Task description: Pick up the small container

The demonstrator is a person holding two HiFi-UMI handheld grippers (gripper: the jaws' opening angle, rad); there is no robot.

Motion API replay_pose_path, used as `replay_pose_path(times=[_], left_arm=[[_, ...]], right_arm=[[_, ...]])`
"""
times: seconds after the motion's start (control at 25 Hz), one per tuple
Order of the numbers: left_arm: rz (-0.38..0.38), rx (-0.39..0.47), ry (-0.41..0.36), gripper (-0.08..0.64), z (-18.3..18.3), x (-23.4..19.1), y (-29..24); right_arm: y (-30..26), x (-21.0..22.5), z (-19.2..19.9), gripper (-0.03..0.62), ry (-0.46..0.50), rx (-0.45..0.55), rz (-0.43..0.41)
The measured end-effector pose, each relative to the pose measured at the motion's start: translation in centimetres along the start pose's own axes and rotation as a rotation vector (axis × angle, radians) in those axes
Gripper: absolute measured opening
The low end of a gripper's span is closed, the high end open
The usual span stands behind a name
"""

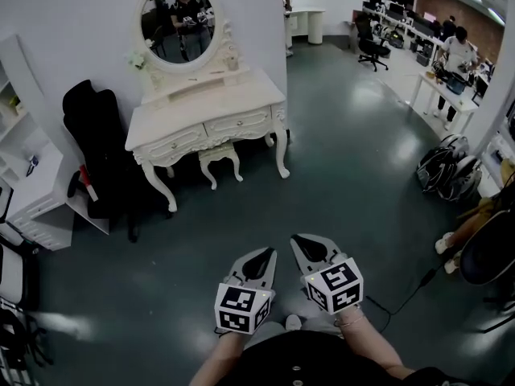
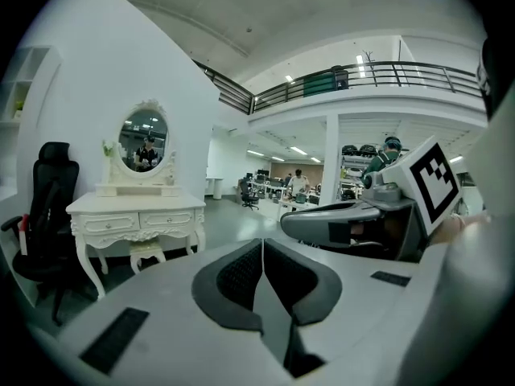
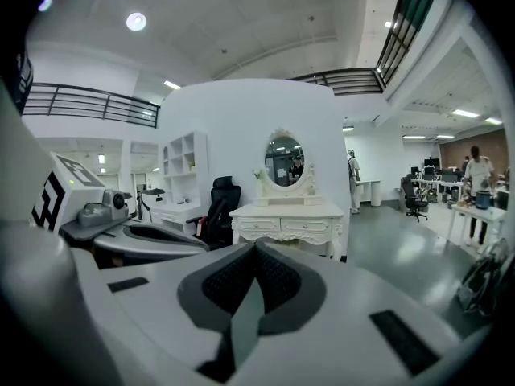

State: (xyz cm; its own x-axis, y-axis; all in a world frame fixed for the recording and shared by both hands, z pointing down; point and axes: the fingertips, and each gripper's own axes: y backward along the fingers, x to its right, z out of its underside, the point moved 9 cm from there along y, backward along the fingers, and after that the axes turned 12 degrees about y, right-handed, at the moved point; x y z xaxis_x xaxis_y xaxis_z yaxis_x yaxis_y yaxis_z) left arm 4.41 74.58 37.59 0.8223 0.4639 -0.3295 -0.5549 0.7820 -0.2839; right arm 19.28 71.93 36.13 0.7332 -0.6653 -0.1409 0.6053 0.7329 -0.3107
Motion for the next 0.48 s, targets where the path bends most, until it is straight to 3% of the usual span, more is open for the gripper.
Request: replay_pose_path(times=[0.24, 0.48], left_arm=[[-0.004, -0.028, 0.023, 0.018, -0.2, 0.6, -0.6], [-0.038, 0.052, 0.031, 0.018, -2.1, 0.2, -2.3]], right_arm=[[0.2, 1.8, -1.0, 0.003, 0.062, -0.008, -0.026], [0.3, 4.7, -0.7, 0.003, 0.068, 0.009, -0.006]])
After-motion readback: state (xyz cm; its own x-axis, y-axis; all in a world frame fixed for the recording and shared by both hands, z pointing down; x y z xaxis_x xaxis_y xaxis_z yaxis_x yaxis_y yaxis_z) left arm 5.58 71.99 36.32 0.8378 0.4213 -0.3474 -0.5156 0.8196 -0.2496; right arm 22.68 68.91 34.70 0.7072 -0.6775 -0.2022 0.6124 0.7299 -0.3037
